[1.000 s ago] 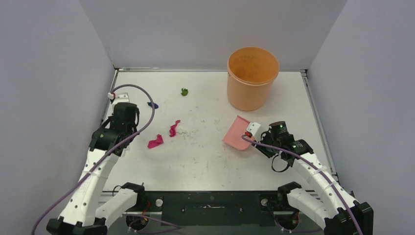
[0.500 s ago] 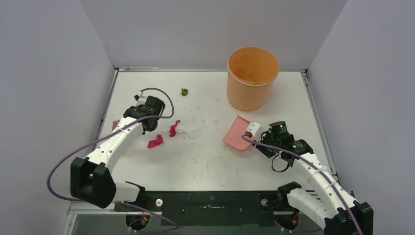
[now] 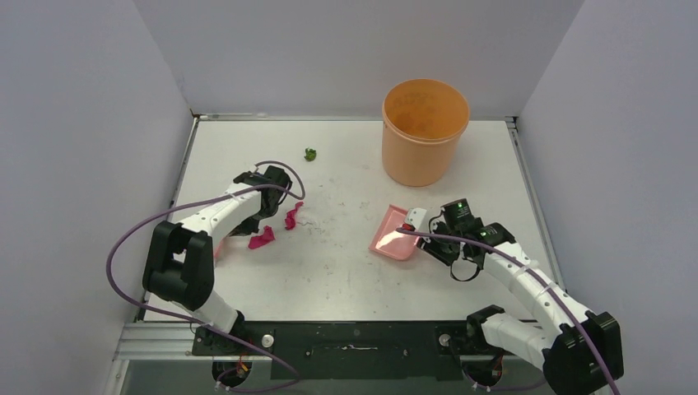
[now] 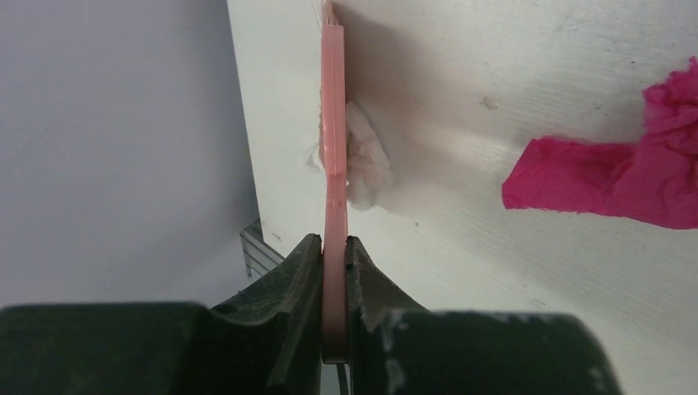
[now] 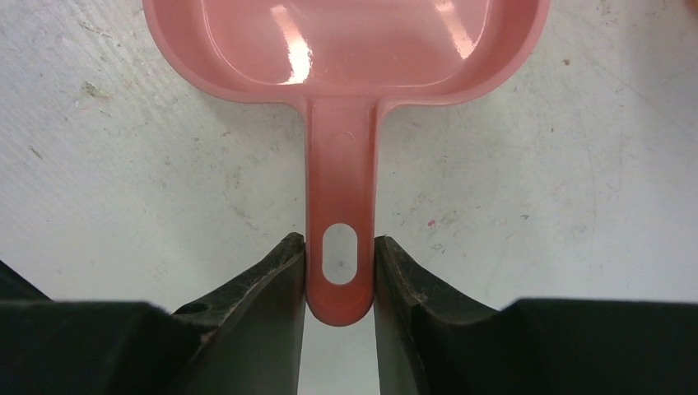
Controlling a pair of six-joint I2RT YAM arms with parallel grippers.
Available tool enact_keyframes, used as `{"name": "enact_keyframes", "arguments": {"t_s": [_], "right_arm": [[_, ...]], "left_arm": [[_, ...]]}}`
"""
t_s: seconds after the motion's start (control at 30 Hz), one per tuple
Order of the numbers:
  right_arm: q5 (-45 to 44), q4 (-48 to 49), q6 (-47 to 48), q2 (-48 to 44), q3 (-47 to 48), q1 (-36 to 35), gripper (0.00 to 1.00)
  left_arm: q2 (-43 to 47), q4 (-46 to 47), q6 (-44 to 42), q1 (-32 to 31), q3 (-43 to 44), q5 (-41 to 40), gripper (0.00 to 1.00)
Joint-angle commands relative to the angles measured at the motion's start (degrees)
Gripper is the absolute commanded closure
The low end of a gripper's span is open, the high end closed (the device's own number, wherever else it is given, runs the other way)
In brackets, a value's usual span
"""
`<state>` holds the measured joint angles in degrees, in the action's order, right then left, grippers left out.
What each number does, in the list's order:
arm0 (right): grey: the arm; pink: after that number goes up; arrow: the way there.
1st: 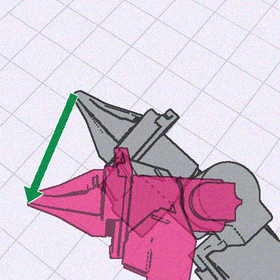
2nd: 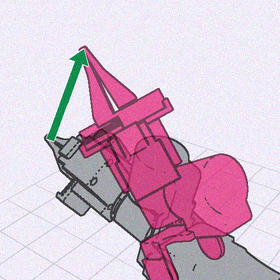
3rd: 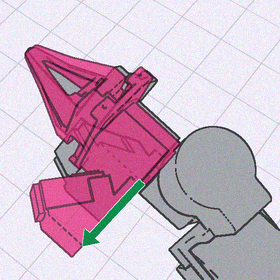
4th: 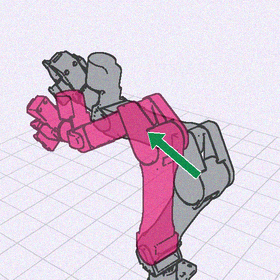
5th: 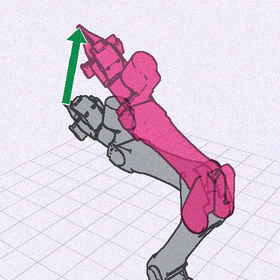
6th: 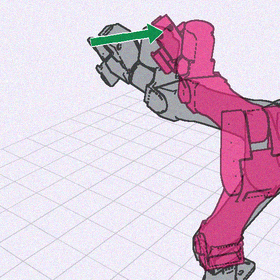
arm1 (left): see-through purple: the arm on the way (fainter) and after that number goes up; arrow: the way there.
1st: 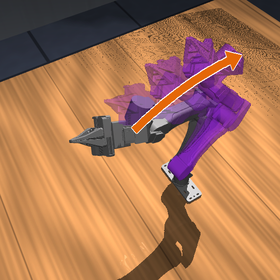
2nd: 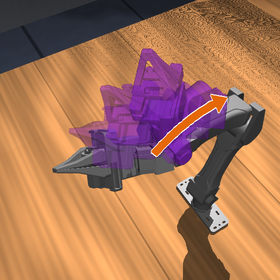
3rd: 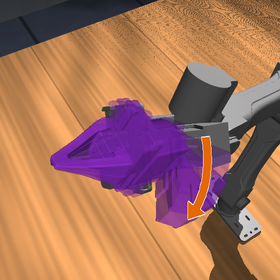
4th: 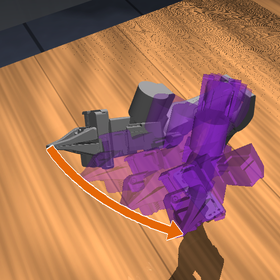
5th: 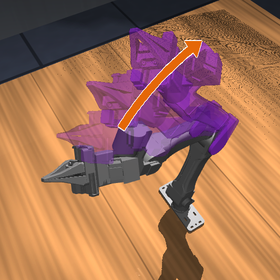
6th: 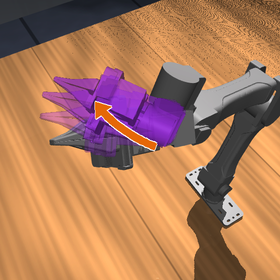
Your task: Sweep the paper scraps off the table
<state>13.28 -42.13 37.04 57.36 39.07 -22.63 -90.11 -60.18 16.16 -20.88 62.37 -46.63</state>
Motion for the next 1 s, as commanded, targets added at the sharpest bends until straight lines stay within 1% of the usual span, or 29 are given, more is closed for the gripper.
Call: {"name": "enact_keyframes", "arguments": {"t_s": [0.0,0.13,0.27,0.43,0.6,0.73,0.83,0.97], "right_arm": [[-0.66,0.16,1.61,1.63,3.72,-1.02,0.95],[-2.46,0.52,1.96,4.98,4.46,-2.26,0.95],[-2.38,1.66,2.49,6.38,4.85,-3.33,0.95],[-3.71,1.15,0.52,9.6,7.38,-6.4,0.95],[-5.96,1.96,-0.81,12.23,7.97,-10.43,0.95],[-4.8,1.07,-1.47,15.39,9.18,-13.04,0.95],[-1.51,-0.86,-1.67,16.49,10.81,-14.02,0.95],[-0.2,-3.74,-0.23,16.89,12.04,-16.04,0.95]], "left_arm": [[-1.59,-2.06,5.44,-0.72,3.66,8.06,1.0],[0.81,0.74,7.4,-3.18,2.18,14.87,1.0],[3.19,0.81,8.9,-4.4,1.77,20.84,1.0],[7.89,0.9,10.08,-8.01,3.09,26.43,1.0],[12.89,3.14,10.2,-11.77,3.47,35.72,1.0],[15.41,3.34,11.52,-14.98,4.51,38.55,1.0],[19.38,3.94,12.26,-15.38,5.35,41.04,1.0],[25.89,2.52,12.66,-15.28,7.67,40.7,1.0]]}}
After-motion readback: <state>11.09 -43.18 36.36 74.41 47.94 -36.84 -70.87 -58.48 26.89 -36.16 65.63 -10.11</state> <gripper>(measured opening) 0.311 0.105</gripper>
